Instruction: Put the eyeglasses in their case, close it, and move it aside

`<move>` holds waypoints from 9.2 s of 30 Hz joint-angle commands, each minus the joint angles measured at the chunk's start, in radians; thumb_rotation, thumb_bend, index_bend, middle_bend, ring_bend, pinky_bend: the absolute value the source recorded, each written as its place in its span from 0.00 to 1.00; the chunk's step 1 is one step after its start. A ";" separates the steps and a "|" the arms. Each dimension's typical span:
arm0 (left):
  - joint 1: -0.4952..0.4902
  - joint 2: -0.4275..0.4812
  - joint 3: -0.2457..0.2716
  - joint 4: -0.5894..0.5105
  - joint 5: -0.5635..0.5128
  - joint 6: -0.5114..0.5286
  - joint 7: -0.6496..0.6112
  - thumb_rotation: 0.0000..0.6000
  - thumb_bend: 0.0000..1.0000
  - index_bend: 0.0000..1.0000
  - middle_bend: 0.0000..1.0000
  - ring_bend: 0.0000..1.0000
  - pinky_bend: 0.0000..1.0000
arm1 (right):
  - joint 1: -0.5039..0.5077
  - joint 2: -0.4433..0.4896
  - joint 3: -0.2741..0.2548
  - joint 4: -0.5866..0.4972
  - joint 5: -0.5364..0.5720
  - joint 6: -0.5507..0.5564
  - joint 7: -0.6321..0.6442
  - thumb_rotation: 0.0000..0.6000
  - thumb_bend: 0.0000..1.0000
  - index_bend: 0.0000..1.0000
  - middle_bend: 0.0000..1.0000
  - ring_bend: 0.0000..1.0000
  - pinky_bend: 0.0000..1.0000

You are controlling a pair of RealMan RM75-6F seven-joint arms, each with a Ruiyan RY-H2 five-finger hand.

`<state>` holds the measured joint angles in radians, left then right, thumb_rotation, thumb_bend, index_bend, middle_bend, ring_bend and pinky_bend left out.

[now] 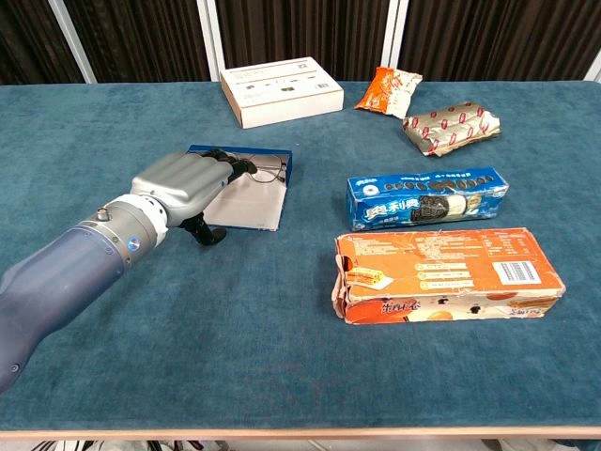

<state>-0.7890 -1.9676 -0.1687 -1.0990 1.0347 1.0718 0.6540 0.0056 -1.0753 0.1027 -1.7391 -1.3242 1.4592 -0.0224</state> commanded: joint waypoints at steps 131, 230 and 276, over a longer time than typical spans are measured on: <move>-0.093 -0.077 -0.215 0.135 -0.170 -0.018 0.119 1.00 0.43 0.54 0.14 0.05 0.20 | 0.000 0.008 0.000 -0.013 0.014 -0.013 0.019 1.00 0.20 0.06 0.01 0.12 0.16; -0.174 0.268 -0.224 -0.306 -0.771 0.037 0.255 1.00 0.45 0.56 0.14 0.05 0.19 | 0.005 0.001 0.001 -0.014 0.025 -0.019 0.007 1.00 0.20 0.07 0.02 0.12 0.16; -0.003 0.504 0.014 -0.480 -0.181 0.195 -0.033 1.00 0.37 0.10 0.02 0.00 0.01 | 0.007 -0.004 0.002 -0.004 0.016 -0.012 -0.004 1.00 0.20 0.07 0.02 0.12 0.16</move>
<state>-0.8598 -1.5493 -0.2102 -1.5001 0.7542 1.2279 0.7038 0.0123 -1.0787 0.1048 -1.7437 -1.3068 1.4467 -0.0253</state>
